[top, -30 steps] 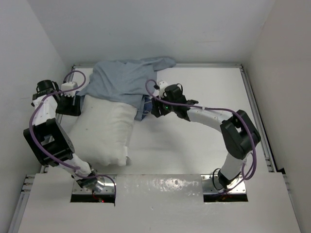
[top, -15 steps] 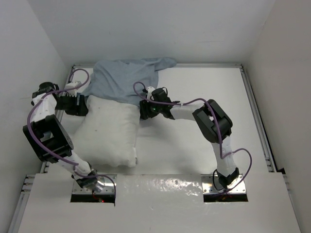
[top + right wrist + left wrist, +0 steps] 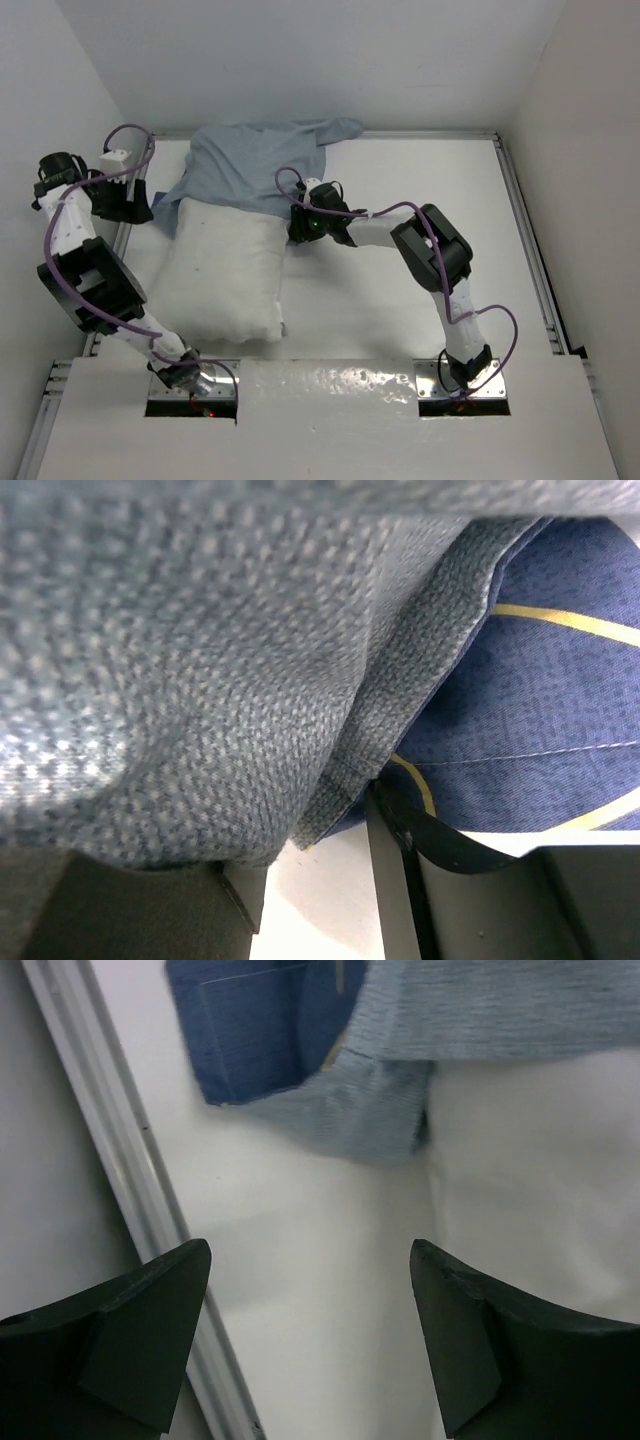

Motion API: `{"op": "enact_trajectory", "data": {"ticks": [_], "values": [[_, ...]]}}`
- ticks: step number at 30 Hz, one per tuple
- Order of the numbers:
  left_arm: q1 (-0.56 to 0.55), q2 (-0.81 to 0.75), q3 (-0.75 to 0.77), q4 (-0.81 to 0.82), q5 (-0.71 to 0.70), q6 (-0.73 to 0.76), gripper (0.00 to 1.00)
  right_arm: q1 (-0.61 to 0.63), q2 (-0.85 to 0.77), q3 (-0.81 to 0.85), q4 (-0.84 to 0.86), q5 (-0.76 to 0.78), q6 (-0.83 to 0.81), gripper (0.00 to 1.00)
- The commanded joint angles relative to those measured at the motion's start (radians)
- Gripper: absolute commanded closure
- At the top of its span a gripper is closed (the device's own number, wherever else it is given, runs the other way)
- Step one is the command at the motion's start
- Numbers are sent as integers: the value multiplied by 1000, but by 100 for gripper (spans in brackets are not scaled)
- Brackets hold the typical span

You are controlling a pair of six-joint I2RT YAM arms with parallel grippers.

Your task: Put the pillow into the pillowcase

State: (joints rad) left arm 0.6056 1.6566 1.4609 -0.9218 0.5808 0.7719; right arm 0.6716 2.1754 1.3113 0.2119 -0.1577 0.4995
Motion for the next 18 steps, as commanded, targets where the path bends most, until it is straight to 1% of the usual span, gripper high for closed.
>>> {"op": "enact_trajectory", "data": {"ticks": [1,2,3,5,6,7,9,10,12,13,14,15,16,17,18], "values": [[-16,44,-17,138,-85,-1,20,-4,27,28,38,24,28,59],[-45,64,-37,155,-94,21,19,-4,38,31,55,18,33,60],[-65,69,-51,203,-119,33,17,-4,40,34,63,6,43,66],[-112,65,-115,282,-131,55,14,-4,47,39,87,-11,53,74],[-119,60,-141,325,-116,58,10,-4,50,39,95,-19,60,80],[-131,55,-184,413,-105,61,7,-3,50,40,107,-31,60,84],[-139,63,-209,483,-78,69,3,-4,41,36,115,-45,62,93],[-141,83,-223,527,-49,85,2,-3,35,29,121,-52,62,100],[-156,118,-221,537,-17,124,2,-4,2,0,150,-66,54,100],[-164,153,-214,511,-7,173,2,-3,-12,-12,161,-74,51,100],[-173,166,-212,500,2,188,3,-4,-26,-33,181,-97,48,100],[-178,175,-218,500,14,197,7,-4,-41,-43,185,-109,39,100],[-178,184,-234,517,20,199,13,-3,-70,-59,193,-124,33,100],[-178,189,-243,531,17,192,25,-3,-84,-67,198,-155,28,100],[-178,190,-249,528,17,188,52,0,-100,-79,202,-169,25,100]]}}
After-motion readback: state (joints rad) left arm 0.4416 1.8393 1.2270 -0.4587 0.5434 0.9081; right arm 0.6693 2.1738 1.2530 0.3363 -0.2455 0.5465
